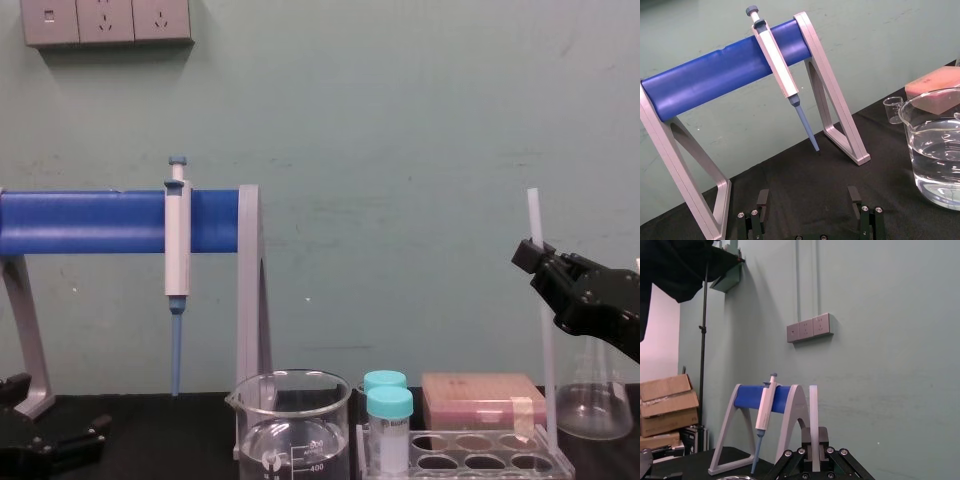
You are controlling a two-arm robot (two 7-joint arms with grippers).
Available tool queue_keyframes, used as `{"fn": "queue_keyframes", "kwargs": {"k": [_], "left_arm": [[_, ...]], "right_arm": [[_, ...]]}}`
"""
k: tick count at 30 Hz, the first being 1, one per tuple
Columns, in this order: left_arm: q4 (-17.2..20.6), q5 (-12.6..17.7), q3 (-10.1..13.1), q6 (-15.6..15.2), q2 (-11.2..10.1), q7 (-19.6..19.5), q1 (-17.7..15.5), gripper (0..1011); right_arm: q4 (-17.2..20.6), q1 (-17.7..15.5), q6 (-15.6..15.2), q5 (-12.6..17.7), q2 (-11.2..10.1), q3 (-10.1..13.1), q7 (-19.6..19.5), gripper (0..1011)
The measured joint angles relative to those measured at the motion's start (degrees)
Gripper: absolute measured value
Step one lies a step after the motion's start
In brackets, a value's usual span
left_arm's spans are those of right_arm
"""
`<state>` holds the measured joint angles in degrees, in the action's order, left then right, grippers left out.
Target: Pick up the stirring rod with one hand, then place it down.
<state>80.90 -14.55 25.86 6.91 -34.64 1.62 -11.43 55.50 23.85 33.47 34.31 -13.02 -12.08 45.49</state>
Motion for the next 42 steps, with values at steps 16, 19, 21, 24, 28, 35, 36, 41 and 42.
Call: {"fn": "queue_keyframes", "kwargs": {"k": [16,19,21,24,28,35,36,41,42], "left_arm": [[0.0,0.0,0.0,0.0,0.0,0.0,0.0,1000],[0.0,0.0,0.0,0.0,0.0,0.0,0.0,1000],[0.0,0.0,0.0,0.0,0.0,0.0,0.0,1000],[0.0,0.0,0.0,0.0,0.0,0.0,0.0,1000],[0.0,0.0,0.0,0.0,0.0,0.0,0.0,1000],[0.0,0.0,0.0,0.0,0.0,0.0,0.0,1000],[0.0,0.0,0.0,0.0,0.0,0.0,0.0,1000],[0.0,0.0,0.0,0.0,0.0,0.0,0.0,1000],[0.0,0.0,0.0,0.0,0.0,0.0,0.0,1000]], "right_arm": [[-8.59,4.88,-0.6,3.31,1.88,-0.08,5.95,73],[-9.42,5.39,-0.95,3.78,2.14,-0.18,6.81,73],[-9.99,5.69,-1.21,4.02,2.31,-0.23,7.28,72],[-11.34,6.37,-2.13,4.72,2.73,-0.28,8.02,72],[-12.45,6.74,-3.25,5.26,3.09,-0.26,8.18,72],[-12.97,6.75,-4.73,5.25,3.26,-0.45,7.73,73],[-12.97,6.66,-5.08,5.14,3.26,-0.54,7.42,72],[-12.65,6.13,-6.49,4.48,2.98,-0.89,6.02,72],[-12.57,6.05,-6.71,4.31,2.92,-0.97,5.75,72]]}}
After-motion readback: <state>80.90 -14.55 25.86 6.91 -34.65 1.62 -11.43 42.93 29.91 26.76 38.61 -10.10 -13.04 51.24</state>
